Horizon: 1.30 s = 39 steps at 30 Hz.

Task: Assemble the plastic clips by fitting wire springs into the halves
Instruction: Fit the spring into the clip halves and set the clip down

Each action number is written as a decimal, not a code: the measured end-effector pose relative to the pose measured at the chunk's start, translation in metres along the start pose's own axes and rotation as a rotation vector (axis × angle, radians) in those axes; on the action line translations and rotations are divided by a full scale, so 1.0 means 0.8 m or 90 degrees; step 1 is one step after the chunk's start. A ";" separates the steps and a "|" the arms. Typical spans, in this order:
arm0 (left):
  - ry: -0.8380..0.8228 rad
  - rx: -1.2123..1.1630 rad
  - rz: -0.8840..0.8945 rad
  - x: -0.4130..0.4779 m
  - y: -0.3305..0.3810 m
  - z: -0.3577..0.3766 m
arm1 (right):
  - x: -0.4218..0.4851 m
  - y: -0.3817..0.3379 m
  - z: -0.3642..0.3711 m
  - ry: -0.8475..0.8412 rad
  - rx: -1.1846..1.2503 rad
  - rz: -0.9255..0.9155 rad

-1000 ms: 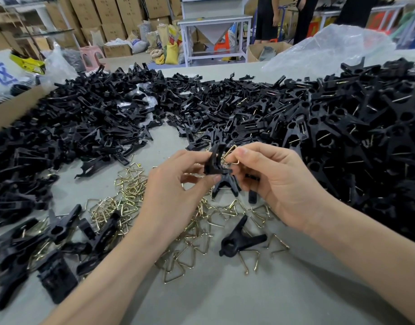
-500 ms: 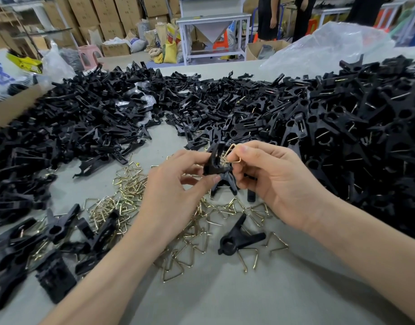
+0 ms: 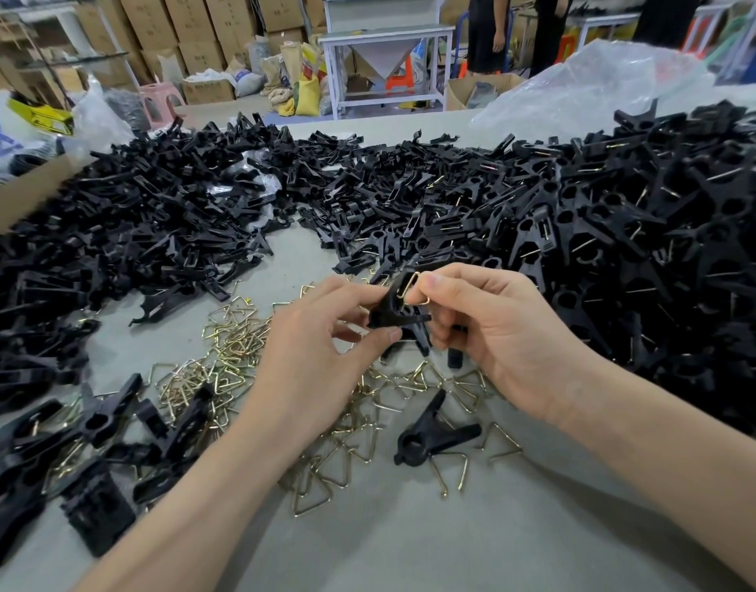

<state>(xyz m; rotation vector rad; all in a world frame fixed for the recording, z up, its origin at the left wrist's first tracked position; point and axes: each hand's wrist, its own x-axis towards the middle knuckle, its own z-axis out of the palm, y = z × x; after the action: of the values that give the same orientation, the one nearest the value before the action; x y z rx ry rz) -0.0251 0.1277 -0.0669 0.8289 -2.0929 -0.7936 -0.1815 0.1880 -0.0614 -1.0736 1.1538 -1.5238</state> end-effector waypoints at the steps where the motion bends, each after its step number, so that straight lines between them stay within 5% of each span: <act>1: 0.001 0.010 0.008 0.000 -0.001 0.001 | 0.000 0.001 0.000 0.001 -0.001 0.003; 39: 0.071 0.126 0.090 0.000 0.001 -0.003 | 0.008 -0.003 -0.013 -0.112 0.194 0.203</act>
<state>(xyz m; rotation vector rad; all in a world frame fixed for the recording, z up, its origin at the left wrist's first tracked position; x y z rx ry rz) -0.0235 0.1274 -0.0652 0.7987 -2.1265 -0.4597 -0.1929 0.1841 -0.0604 -0.7598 0.8885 -1.2769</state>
